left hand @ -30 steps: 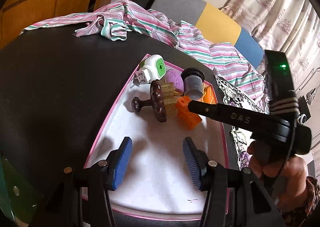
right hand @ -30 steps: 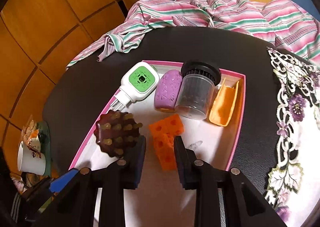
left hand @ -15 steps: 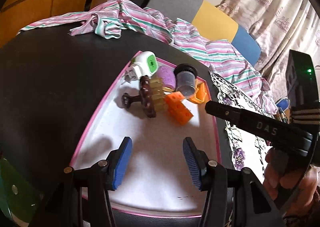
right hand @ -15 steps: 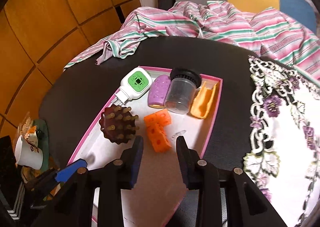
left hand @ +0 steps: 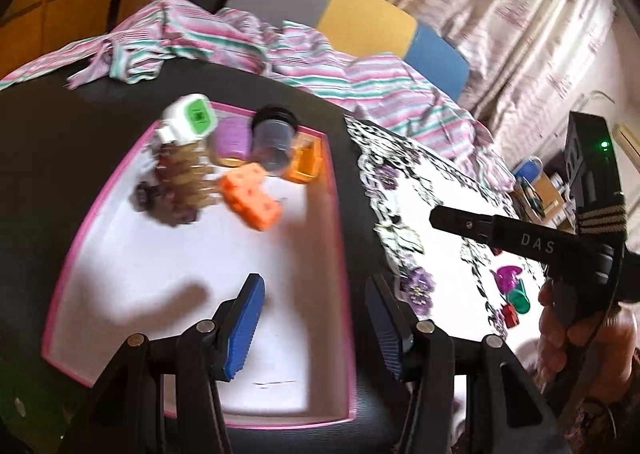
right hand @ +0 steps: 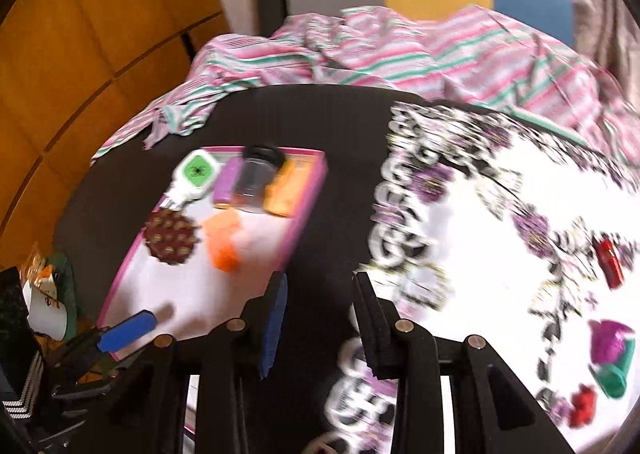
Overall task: Organize rigid objects
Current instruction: 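Move the right gripper to the green stand and grasp it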
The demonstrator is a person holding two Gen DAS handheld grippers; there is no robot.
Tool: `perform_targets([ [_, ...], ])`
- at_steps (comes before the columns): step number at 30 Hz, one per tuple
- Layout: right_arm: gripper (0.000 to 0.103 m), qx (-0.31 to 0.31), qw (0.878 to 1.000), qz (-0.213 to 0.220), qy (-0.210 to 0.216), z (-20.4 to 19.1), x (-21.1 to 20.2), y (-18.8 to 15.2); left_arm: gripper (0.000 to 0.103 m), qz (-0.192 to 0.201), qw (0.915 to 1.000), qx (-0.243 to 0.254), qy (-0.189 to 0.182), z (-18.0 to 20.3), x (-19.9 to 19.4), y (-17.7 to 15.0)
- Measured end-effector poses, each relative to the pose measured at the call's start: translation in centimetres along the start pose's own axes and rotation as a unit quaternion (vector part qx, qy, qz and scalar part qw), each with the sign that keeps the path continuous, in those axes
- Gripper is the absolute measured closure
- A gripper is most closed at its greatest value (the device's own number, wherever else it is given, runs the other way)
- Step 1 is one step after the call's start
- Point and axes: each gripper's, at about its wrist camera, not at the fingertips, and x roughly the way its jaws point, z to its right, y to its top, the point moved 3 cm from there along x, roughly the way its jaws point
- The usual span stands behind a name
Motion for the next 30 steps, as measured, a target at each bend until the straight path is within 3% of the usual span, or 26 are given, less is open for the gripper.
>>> perform_targets([
  [7,0.068,0.088,0.995,-0.010,-0.042,8.4,-2.9,-1.1,0.050,-0.018,0.9988,0.040,-0.023,3.9,1.2,-0.4],
  [11,0.066,0.163,0.985,-0.009,-0.051,13.8,-4.9,-1.9,0.050,-0.029,0.9972,0.061,-0.033,5.7,1.9,-1.0],
  [18,0.064,0.291,0.956,-0.001,-0.036,21.6,-7.8,-3.3,0.050,-0.048,0.9946,0.082,-0.041,7.6,2.8,-2.0],
  [23,0.058,0.344,0.936,-0.001,-0.076,27.3,-9.5,-4.1,0.050,-0.054,0.9933,0.091,-0.045,8.3,3.1,-2.6],
  [30,0.055,0.387,0.914,-0.063,-0.109,33.2,-8.7,-7.2,0.050,-0.064,0.9919,0.097,-0.050,9.0,3.7,-3.0],
])
